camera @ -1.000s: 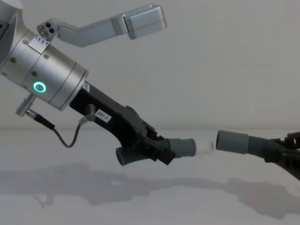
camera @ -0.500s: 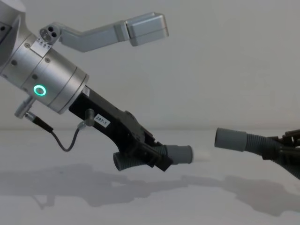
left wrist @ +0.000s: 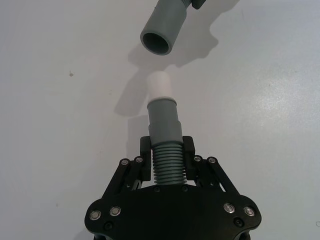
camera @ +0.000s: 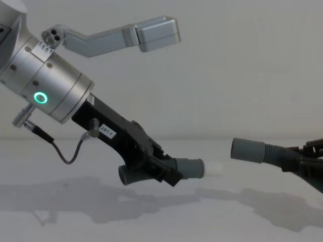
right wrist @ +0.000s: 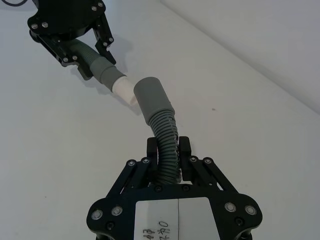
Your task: Use both hands to pick up one end of the pipe from the table, align the ends, and insert them.
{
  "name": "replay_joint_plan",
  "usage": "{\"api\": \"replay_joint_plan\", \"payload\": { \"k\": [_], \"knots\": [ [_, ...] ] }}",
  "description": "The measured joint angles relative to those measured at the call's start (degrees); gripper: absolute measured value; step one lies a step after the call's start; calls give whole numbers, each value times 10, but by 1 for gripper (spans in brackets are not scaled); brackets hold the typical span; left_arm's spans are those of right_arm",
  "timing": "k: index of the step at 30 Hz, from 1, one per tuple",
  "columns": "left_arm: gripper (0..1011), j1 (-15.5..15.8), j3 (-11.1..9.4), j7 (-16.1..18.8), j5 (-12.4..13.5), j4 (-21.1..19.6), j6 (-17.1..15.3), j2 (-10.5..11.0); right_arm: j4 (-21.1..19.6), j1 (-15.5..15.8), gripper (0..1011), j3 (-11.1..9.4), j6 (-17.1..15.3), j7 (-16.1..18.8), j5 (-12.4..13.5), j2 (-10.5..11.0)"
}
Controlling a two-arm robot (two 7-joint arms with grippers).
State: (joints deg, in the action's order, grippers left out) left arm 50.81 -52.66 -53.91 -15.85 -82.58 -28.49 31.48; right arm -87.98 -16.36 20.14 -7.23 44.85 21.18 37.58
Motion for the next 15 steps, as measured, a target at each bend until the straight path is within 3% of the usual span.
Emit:
{"api": "replay_joint_plan", "payload": {
  "k": [15],
  "knots": [
    [354, -4, -1, 16, -8, -17, -8, 11, -5, -1, 244, 8, -11, -5, 6, 8]
  ]
}}
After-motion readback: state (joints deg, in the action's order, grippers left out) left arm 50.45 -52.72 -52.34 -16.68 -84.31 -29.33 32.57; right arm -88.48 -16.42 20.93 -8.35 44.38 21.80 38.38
